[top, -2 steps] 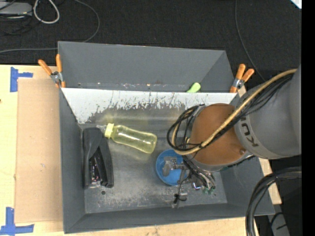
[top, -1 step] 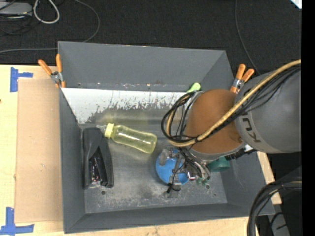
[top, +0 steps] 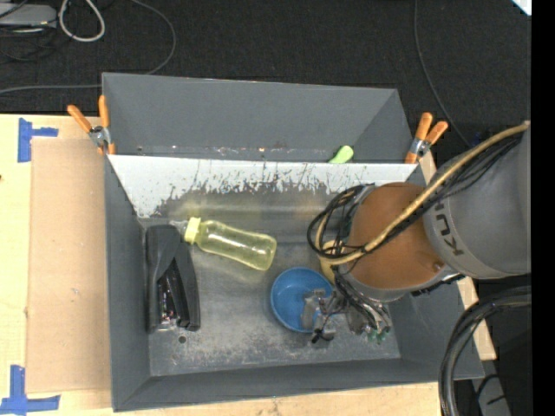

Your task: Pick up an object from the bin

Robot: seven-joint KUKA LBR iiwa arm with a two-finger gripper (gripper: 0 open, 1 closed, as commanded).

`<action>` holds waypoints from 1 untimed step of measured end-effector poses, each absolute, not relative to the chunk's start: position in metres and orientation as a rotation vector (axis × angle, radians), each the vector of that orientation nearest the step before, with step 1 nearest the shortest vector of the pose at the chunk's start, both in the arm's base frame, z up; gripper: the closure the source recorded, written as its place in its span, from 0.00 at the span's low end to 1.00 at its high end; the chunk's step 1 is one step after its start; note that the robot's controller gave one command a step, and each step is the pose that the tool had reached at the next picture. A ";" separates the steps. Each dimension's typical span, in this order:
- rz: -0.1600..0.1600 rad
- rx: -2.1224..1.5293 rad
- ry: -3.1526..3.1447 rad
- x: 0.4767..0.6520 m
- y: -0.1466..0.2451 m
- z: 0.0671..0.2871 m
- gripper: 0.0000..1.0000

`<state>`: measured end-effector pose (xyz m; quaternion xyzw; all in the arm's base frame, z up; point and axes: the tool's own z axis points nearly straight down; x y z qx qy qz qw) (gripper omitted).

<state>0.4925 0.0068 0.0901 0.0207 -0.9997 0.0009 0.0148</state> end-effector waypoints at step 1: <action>0.003 0.063 -3.111 0.493 0.007 0.090 1.00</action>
Offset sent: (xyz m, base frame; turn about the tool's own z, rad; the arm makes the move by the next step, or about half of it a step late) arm -0.0100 -0.0065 0.0972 -0.0094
